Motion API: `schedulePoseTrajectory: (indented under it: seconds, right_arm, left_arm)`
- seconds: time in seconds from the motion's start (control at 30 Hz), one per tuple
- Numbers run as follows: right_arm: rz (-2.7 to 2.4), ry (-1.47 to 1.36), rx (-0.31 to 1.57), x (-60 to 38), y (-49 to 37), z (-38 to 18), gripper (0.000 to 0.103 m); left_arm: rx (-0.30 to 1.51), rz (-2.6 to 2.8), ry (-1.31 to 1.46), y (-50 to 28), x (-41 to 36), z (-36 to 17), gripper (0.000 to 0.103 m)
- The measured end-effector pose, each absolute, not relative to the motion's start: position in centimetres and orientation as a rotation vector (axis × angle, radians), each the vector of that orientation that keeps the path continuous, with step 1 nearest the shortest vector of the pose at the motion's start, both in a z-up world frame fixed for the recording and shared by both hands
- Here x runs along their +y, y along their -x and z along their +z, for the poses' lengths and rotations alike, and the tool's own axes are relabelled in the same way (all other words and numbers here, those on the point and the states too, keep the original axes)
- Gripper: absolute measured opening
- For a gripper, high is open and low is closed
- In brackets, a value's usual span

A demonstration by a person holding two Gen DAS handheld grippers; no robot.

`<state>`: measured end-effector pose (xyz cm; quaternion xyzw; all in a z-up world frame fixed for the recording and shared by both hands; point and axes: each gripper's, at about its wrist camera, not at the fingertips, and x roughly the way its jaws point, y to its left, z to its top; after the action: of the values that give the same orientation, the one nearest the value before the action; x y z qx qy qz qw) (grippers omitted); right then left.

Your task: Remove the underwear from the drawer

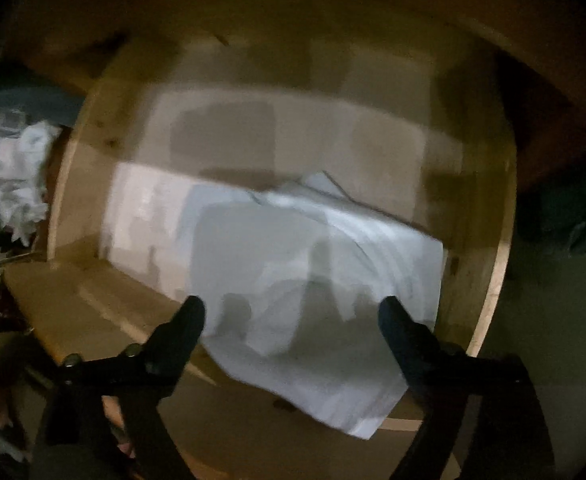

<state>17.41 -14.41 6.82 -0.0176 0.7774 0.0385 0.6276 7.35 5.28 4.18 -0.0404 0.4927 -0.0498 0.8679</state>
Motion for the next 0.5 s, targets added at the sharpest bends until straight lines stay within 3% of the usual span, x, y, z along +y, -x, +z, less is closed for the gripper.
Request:
schedulePoseTrajectory:
  seconds: [0.13,0.5]
  right_arm:
    - [0.053,0.05,1.923,-14.4,-18.0,4.2,0.101]
    - [0.027,0.145,2.122,-14.0,-18.1,0.1,0.102]
  left_arm:
    - [1.024,-0.121,0.084,-7.3,5.1,4.2,0.058]
    - [1.04,-0.137,0.161,-7.7,6.1,3.9,0.058]
